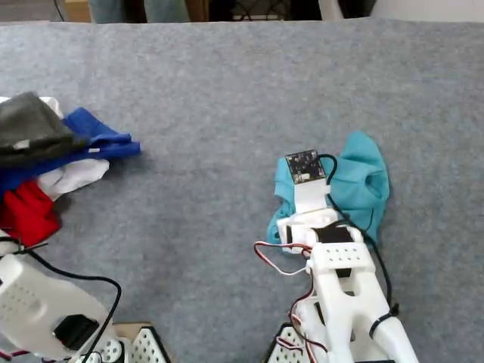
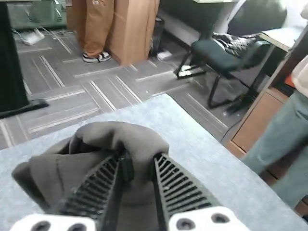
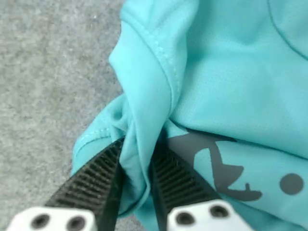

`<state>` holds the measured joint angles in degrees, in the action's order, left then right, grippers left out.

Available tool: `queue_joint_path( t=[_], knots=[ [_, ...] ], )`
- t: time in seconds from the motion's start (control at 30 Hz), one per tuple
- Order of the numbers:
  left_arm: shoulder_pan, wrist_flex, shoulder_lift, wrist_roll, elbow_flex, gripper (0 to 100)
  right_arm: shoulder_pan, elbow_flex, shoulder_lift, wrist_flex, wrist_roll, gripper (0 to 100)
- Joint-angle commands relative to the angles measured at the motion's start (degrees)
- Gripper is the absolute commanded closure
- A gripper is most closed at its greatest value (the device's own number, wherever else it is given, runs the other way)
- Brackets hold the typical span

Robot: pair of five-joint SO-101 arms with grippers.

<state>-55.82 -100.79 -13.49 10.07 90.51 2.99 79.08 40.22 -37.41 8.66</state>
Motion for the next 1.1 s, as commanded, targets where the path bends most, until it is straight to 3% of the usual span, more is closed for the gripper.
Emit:
queue_joint_path(
  t=[0.0, 0.27, 0.6, 0.8, 1.07],
  knots=[
    [-0.75, -0.18, 2.99, -3.08, -4.35, 96, -0.79, 0.57, -0.31, 0.00, 0.44, 98.4],
    [1.10, -0.18, 18.81, -4.75, -20.88, 74, -0.79, 0.57, -0.31, 0.00, 0.44, 98.4],
    [14.11, 0.62, 39.82, -4.92, -55.34, 74, -0.79, 0.57, -0.31, 0.00, 0.44, 98.4],
    [14.64, 9.58, 45.63, -4.92, -69.32, 74, -0.79, 0.57, -0.31, 0.00, 0.44, 98.4],
    [14.99, 12.84, 56.44, -9.14, -79.52, 74, -0.79, 0.57, -0.31, 0.00, 0.44, 98.4]
  ],
)
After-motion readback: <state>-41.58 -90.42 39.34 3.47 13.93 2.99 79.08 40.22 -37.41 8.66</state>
